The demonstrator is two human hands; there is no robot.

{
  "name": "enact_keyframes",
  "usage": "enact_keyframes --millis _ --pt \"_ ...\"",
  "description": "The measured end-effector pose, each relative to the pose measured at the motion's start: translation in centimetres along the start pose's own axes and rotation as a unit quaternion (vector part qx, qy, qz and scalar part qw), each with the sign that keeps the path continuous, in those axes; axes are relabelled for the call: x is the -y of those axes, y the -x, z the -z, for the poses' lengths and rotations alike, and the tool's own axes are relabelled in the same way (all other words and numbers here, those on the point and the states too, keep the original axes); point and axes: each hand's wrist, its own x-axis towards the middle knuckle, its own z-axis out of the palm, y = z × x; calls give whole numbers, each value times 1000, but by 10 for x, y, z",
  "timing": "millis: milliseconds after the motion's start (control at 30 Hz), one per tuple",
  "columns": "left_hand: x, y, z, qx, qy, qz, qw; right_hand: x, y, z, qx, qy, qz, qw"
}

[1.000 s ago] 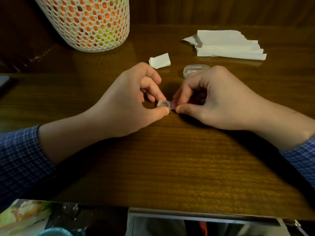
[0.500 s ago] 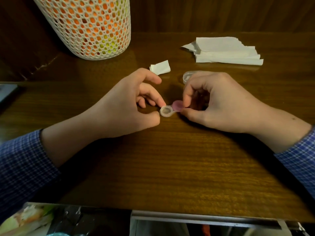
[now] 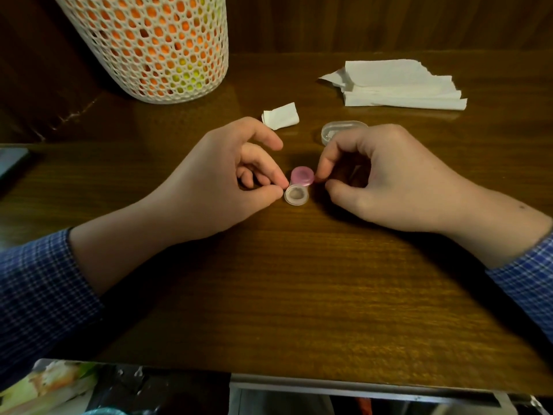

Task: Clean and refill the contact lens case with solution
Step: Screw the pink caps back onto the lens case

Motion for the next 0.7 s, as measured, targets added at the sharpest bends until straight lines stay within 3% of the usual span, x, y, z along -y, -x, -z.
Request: enact_keyframes --millis 233,533,700 --pt "0 -1 -3 -22 -17 -4 1000 2 -1 -1 7 -66 -32 997" --pt "-4 -7 -14 -29 -6 -19 999 -23 12 69 -141 -76 -117 980" --pt "-3 -14 -20 -21 5 -6 1000 -32 48 96 -35 -8 -174 984"
